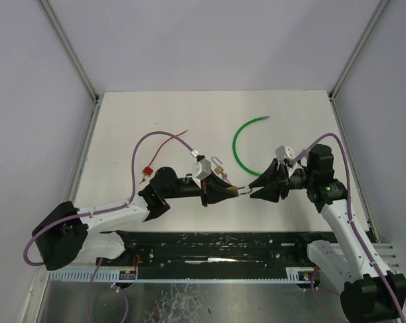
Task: Lock with the key
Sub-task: Lock the lock.
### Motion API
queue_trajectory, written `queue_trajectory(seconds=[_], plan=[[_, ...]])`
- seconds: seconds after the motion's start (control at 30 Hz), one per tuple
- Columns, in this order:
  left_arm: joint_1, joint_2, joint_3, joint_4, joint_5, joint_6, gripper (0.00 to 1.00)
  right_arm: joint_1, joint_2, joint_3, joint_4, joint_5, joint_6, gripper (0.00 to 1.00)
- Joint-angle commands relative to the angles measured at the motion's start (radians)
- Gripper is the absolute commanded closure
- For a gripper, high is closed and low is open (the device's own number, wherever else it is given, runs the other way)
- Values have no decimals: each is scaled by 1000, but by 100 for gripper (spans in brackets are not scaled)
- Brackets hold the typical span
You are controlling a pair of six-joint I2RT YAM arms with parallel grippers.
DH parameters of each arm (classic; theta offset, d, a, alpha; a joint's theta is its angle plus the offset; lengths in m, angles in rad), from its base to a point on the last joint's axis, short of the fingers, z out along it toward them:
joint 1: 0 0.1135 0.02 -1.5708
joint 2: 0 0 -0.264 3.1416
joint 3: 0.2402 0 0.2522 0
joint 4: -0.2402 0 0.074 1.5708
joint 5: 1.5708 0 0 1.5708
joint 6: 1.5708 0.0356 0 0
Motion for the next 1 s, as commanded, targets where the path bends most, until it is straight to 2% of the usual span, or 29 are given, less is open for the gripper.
queue_trajectory(seconds=[0.0, 0.33, 0.97], plan=[[-2, -10, 25, 11, 3, 50, 100, 23, 2, 24, -7, -11, -54, 56], [-3, 17, 49, -3, 10, 44, 99, 70, 14, 17, 2, 44, -54, 70], [-2, -10, 37, 6, -9, 55, 99, 79, 31, 17, -8, 91, -58, 71]])
